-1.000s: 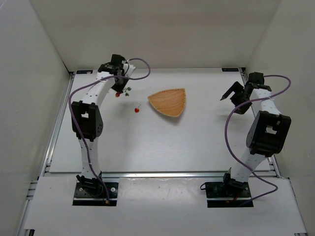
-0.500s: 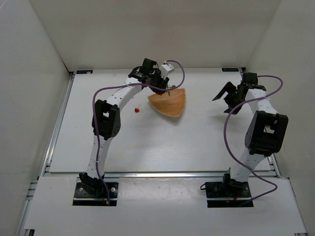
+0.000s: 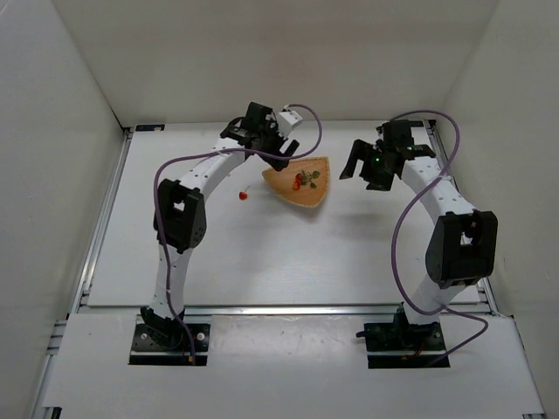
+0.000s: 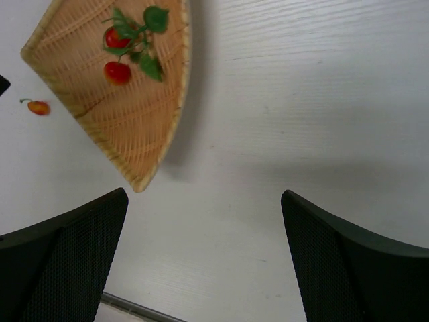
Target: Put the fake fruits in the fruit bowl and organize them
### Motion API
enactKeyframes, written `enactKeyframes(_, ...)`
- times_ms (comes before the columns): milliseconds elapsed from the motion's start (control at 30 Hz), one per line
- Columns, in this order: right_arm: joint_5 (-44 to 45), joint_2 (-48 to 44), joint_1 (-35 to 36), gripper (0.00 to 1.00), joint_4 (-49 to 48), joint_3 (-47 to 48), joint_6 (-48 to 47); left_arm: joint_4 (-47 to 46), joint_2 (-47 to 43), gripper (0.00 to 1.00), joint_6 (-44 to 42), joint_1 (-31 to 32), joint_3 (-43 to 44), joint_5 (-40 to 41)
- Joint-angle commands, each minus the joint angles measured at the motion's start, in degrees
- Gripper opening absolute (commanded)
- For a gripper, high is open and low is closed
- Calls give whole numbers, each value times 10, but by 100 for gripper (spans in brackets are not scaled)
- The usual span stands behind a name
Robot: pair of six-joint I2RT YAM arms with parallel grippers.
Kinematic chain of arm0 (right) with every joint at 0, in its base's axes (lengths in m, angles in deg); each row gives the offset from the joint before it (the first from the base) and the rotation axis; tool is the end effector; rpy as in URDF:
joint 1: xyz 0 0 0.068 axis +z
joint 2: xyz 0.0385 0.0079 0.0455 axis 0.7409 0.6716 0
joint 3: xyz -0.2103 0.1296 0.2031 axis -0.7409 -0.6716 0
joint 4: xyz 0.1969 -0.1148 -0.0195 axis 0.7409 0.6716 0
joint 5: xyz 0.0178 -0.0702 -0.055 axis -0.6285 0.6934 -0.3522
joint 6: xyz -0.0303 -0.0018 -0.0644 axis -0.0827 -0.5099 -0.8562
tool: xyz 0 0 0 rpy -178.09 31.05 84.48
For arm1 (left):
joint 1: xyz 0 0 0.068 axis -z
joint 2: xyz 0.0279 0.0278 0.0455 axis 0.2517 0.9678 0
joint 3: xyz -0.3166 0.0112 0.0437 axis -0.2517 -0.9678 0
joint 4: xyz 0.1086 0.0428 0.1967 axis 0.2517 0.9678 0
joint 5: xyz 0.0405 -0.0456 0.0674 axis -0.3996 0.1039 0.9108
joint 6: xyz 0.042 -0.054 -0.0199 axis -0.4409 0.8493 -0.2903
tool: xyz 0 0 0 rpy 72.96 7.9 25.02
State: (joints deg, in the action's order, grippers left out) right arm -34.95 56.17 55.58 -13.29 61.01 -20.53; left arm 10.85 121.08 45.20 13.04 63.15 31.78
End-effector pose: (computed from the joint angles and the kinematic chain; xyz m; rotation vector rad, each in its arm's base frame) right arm 0.3523 0.0594 0.3200 0.2532 2.4889 0.4705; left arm 0.4609 -0.2567 0.2886 1.0285 2.1083 -0.3540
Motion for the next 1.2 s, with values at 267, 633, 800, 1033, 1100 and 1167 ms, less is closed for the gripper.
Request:
enactKeyframes(267,27,0,24,99,-30,-2,11,88,-138,89,-70,-64,-200,19)
enactKeyframes(633,52,0,18,99,-14,4,0,101,-40,70,-1,-87,-159,-22)
enactKeyframes(800,47,0,18,99,-14,4,0,101,-26,56,5,-87,-129,-5)
enactKeyframes(1033,47,5,13,99,-9,4,0,101,-15,16,16,-87,-130,-5)
enactKeyframes(1100,47,5,13,99,-9,4,0,101,-28,11,22,-87,-130,-5)
enactKeyframes(1167,47,5,13,99,-9,10,-5,107,-40,11,22,-82,-135,-5)
